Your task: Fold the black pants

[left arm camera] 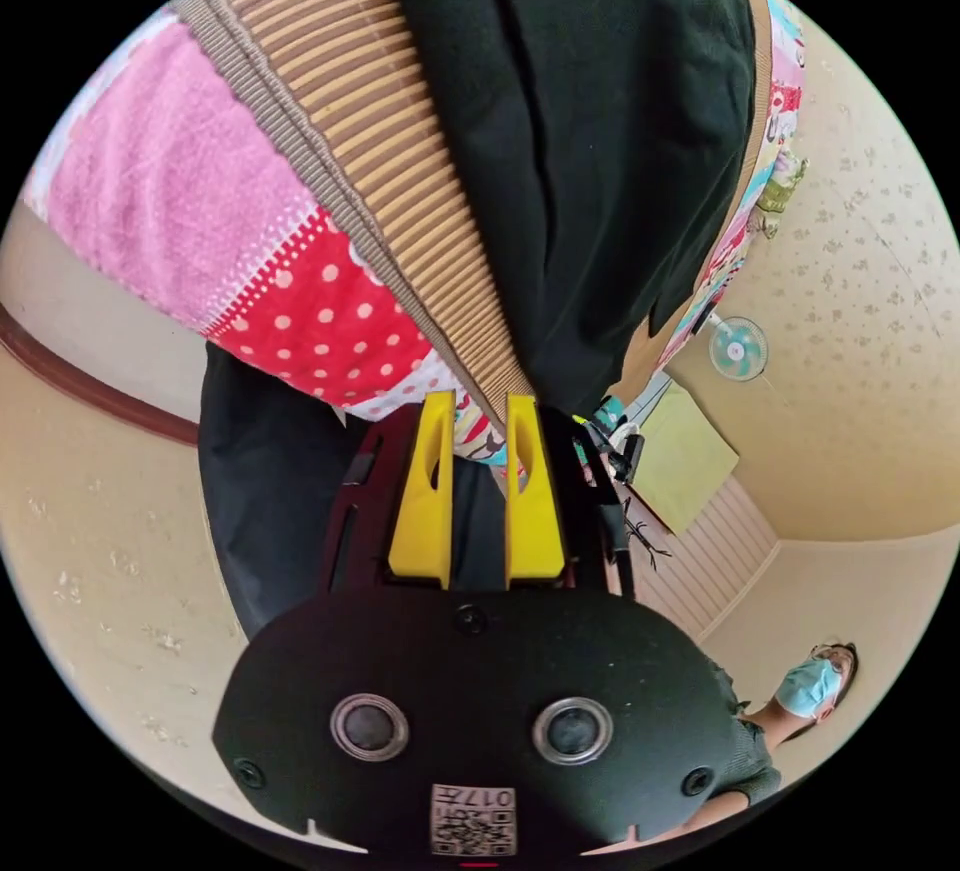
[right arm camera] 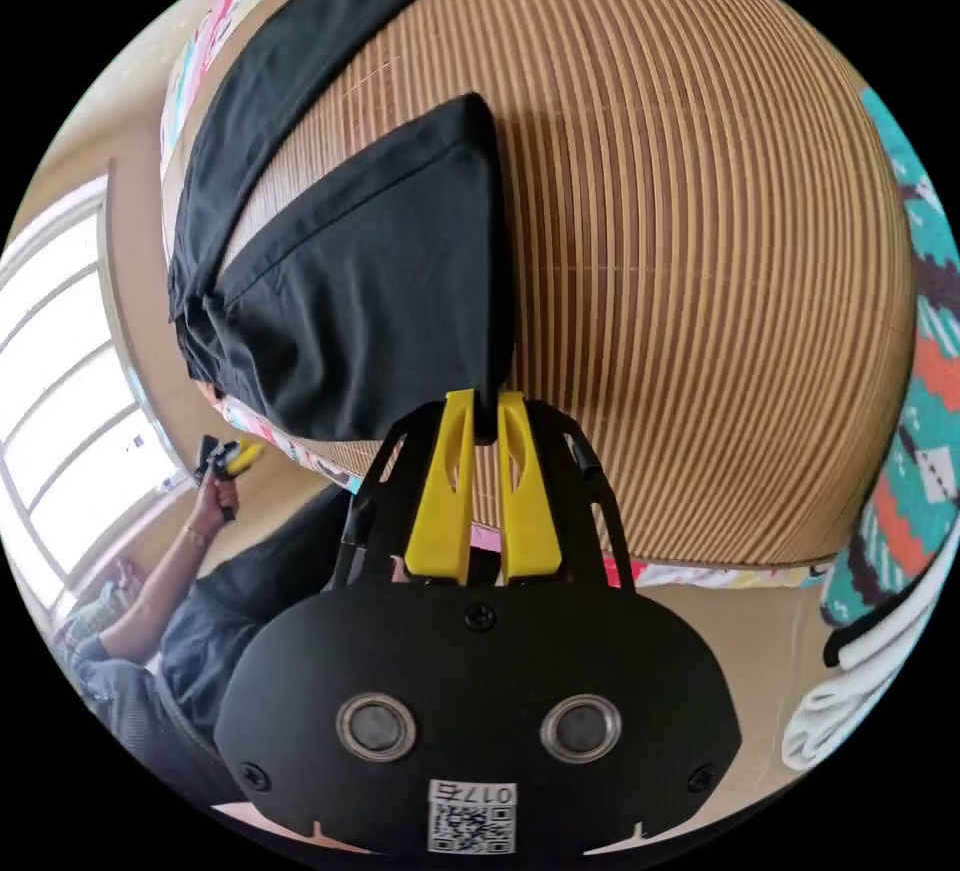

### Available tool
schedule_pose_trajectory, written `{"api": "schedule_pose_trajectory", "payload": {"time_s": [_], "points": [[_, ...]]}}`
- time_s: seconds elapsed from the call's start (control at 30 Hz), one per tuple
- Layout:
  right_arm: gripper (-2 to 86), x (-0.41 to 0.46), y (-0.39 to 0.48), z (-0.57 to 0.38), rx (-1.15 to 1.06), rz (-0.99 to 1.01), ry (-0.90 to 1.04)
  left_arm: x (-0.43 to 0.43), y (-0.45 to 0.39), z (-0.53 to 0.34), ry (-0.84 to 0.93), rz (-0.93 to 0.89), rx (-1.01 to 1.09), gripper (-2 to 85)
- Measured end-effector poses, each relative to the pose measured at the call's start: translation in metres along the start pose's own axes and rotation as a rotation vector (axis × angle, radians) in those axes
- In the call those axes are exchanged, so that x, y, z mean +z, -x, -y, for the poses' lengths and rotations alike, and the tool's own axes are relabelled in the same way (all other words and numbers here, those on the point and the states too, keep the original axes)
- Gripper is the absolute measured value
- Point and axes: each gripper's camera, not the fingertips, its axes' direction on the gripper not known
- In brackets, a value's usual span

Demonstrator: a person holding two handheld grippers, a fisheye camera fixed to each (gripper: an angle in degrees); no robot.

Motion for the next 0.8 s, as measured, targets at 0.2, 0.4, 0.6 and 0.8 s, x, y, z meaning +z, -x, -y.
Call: {"api": "schedule_pose_trajectory", "payload": {"time_s": [0.2, 0.4, 0.6, 0.8], "points": [[3.6, -0.003, -0.053, -0.098, 0.298, 0.090, -0.272, -0.033, -0.001, -0.028, -0.272, 0.015, 0.031, 8.7], [4.7, 0.053, -0.103, -0.209, 0.714, 0.382, -0.501, -0.064, -0.005, -0.046, -0.548, 0.106, -0.002, 13.0], [7.9, 0.142, -0.107, -0.290, 0.884, 0.898, -0.726, -0.060, 0.019, -0.048, -0.760, 0.066, -0.136, 15.1], [12.5, 0.195, -0.076, -0.281, 0.753, 1.008, -0.633, -0.035, 0.043, -0.035, -0.729, -0.126, -0.127, 13.1]]}}
